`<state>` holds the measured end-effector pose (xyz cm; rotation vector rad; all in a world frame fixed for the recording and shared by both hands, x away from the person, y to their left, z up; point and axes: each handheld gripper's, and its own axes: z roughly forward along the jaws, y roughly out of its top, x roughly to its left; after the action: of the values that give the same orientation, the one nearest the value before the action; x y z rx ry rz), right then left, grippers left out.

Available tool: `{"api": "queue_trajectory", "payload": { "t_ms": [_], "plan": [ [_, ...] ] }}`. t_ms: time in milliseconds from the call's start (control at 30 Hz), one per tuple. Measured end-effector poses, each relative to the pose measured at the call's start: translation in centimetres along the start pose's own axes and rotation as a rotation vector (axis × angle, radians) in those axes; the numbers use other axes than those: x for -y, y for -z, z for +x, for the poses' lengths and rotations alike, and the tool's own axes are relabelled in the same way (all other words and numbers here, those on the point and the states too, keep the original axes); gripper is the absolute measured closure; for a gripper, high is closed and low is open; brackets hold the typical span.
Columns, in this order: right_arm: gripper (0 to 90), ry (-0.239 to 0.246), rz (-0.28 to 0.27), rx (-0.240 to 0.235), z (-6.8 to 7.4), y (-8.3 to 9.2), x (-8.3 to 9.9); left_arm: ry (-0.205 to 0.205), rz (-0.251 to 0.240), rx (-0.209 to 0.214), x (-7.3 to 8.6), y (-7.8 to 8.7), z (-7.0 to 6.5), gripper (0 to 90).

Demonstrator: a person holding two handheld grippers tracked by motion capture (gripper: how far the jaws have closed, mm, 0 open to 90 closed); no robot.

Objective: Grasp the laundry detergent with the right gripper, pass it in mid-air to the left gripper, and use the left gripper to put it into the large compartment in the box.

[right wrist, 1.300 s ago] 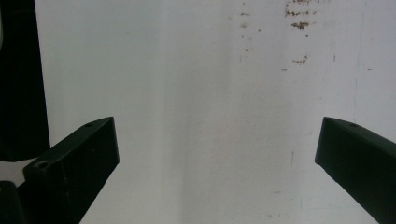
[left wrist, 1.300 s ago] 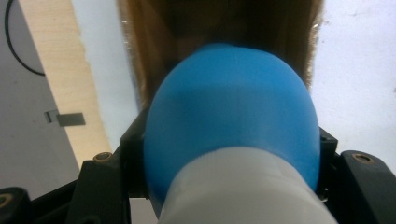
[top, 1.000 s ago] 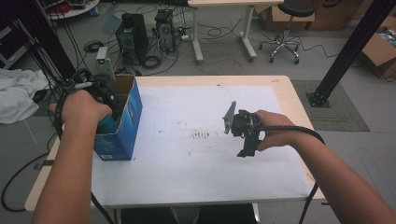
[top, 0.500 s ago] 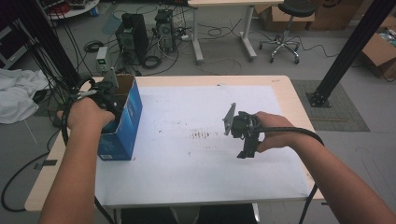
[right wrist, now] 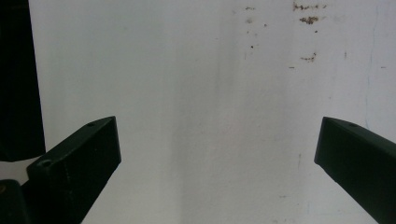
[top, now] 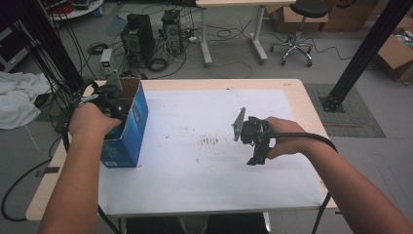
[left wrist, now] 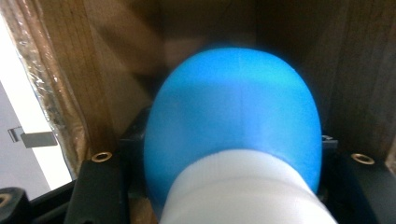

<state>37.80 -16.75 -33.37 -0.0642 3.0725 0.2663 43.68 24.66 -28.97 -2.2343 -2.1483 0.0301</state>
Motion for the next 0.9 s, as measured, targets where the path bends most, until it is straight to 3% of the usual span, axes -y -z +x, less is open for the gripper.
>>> {"api": "queue_trajectory", "payload": {
  "t_ms": [267, 600, 900],
  "plan": [
    [0.5, 0.000, 0.000, -0.001, 0.11, -0.08, 0.14, -0.031, 0.005, 0.000, 0.00, -0.03, -0.21, 37.4],
    [0.8, -0.002, 0.006, -0.002, 0.17, -0.37, 0.29, -0.028, -0.008, -0.006, 0.07, 0.12, -0.15, 29.3],
    [0.9, 0.002, 0.006, -0.003, 0.23, -0.64, 0.17, -0.041, -0.017, -0.020, 0.30, 0.70, -0.30, 29.8]
  ]
}}
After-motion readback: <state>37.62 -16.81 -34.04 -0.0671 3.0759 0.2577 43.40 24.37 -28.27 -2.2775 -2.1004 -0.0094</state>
